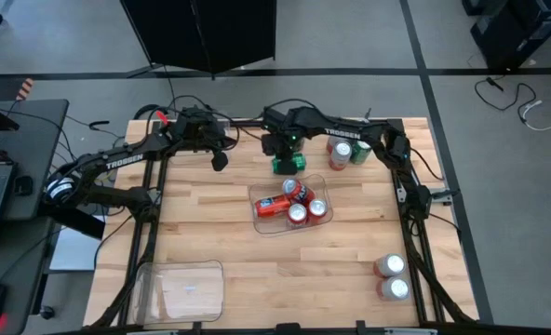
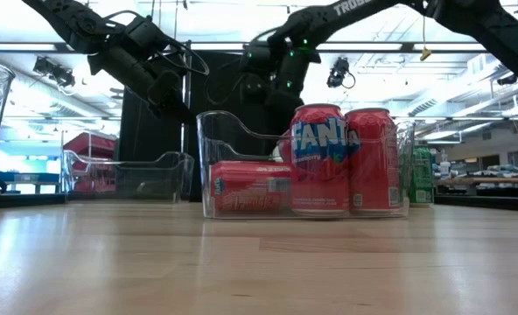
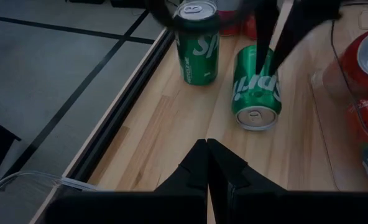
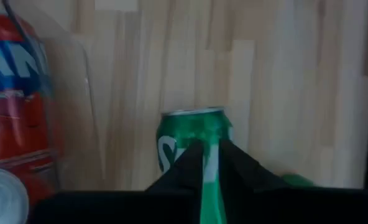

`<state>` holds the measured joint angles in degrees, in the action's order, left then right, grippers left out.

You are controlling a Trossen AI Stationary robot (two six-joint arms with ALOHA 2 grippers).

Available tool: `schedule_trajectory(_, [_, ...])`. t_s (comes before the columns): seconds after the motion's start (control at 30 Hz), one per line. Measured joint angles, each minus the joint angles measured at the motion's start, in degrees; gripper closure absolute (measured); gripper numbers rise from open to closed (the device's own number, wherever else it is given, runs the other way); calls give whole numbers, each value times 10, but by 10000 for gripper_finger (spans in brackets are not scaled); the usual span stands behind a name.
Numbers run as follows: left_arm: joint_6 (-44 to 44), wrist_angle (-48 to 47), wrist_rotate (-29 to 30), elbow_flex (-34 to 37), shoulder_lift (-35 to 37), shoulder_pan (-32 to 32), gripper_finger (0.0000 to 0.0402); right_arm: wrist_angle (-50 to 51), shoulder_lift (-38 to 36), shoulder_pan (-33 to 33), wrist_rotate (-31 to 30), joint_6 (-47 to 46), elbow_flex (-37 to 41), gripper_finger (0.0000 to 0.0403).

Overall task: Sort soda cans
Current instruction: Adjust the orange soda can

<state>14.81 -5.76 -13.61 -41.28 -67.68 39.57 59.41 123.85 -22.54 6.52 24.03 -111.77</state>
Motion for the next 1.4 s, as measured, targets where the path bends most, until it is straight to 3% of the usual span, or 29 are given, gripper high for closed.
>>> schedule_trajectory(0.2, [0, 0, 0, 0, 0, 0, 398, 109, 0, 6, 5, -36, -85, 364])
schedule_trajectory(0.37, [0, -2, 0, 0, 0, 0, 398, 196, -1, 28, 126, -60, -118, 330])
schedule_trajectory(0.43, [0, -2, 0, 0, 0, 0, 398, 208, -1, 41, 141, -68, -118, 331])
schedule_trajectory(0.7, [0, -7, 1, 0, 0, 0, 398, 240, -4, 89, 102, -60, -86, 398])
schedule_trajectory(1.23, [0, -14, 19, 0, 0, 0, 399, 306, -34, 101, -29, -143, -63, 402])
schedule_trajectory(1.4, [0, -14, 19, 0, 0, 0, 399, 308, -62, 106, -39, -179, -46, 402])
